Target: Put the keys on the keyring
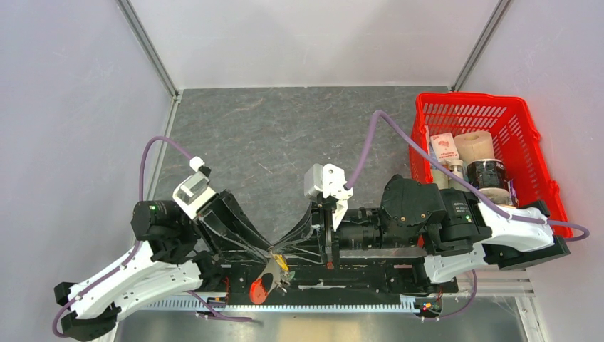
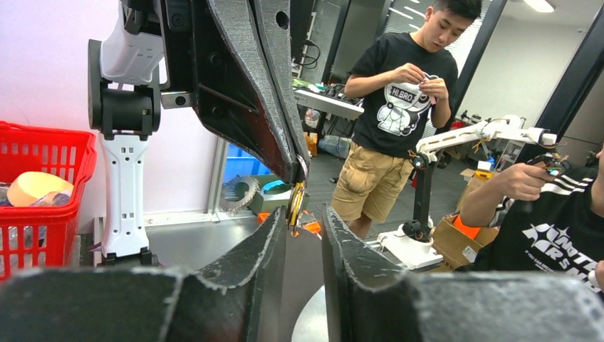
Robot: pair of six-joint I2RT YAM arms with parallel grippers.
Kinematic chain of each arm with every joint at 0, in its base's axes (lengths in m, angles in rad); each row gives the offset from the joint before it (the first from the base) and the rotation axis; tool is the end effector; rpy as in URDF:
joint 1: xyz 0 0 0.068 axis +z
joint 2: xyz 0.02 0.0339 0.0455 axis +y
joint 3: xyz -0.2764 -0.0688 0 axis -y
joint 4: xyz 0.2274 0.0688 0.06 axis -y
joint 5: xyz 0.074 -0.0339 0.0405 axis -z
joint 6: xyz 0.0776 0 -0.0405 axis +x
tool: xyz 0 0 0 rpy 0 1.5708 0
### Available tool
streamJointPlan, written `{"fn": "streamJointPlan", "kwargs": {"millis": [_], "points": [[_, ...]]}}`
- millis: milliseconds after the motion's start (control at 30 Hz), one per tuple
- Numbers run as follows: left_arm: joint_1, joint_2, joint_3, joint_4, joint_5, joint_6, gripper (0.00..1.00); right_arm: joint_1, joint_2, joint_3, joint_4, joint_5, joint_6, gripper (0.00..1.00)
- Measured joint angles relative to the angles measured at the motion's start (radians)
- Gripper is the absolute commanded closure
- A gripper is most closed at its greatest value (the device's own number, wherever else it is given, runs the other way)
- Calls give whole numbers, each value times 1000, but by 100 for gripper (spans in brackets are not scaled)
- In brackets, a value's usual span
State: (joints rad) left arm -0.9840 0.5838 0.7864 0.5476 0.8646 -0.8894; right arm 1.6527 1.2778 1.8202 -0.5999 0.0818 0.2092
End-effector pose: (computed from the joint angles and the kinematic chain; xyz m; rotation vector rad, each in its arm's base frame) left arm 0.0012 -0.1085 0.4552 1.0341 0.8864 -1.9857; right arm -0.0145 0.2547 0.5382 -1.1433 1.4048 1.3265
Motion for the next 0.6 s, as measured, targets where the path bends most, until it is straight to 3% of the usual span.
{"fn": "streamJointPlan", "kwargs": {"millis": [200,600], "points": [[0,5,0,-4,0,6,98,0,0,0,0,-6,0,100],[0,7,6,-18,0,12,98,0,-3,0,-5,-18,0,100]]}}
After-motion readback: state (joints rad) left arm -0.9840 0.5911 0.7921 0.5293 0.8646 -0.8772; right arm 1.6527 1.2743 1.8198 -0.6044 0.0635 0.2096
